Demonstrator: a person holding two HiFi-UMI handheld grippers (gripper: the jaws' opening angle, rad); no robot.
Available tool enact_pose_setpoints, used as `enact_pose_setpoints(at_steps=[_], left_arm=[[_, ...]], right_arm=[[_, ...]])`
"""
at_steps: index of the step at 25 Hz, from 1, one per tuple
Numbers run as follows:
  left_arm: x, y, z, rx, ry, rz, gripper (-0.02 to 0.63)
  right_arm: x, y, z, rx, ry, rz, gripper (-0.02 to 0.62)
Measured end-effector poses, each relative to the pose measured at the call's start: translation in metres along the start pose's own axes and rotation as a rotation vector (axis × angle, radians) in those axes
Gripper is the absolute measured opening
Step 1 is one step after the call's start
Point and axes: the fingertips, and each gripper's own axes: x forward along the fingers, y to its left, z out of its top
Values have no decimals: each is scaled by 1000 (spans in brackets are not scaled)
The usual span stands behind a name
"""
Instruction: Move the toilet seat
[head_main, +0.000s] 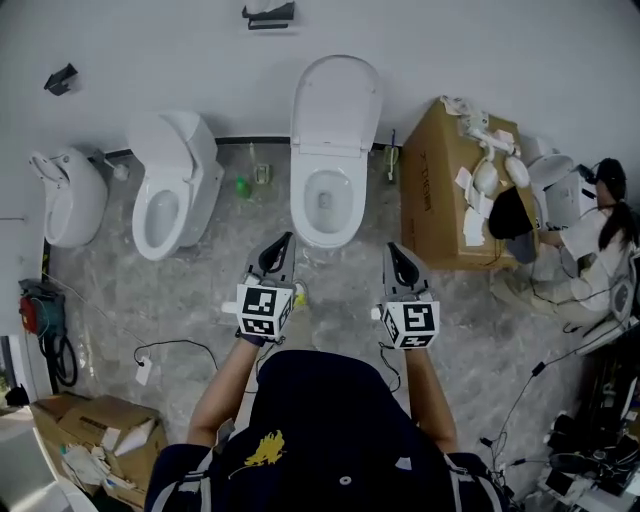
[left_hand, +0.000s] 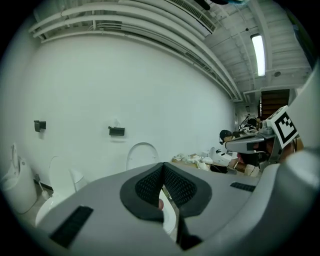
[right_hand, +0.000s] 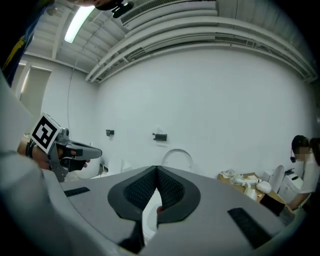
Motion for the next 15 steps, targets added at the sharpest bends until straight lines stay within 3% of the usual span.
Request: enact_pose_setpoints(at_steps=[5,10,15], left_arm=[[45,50,1,82,45,-62,18],[81,79,-21,31,85,-75,18],[107,80,-53,-28,154,-84,18]], right_arm=[[59,-12,-15,33,106,-61,25],[99,-12,-19,16,144,-53,25],[129,-16,-37,37,175,-31,26]])
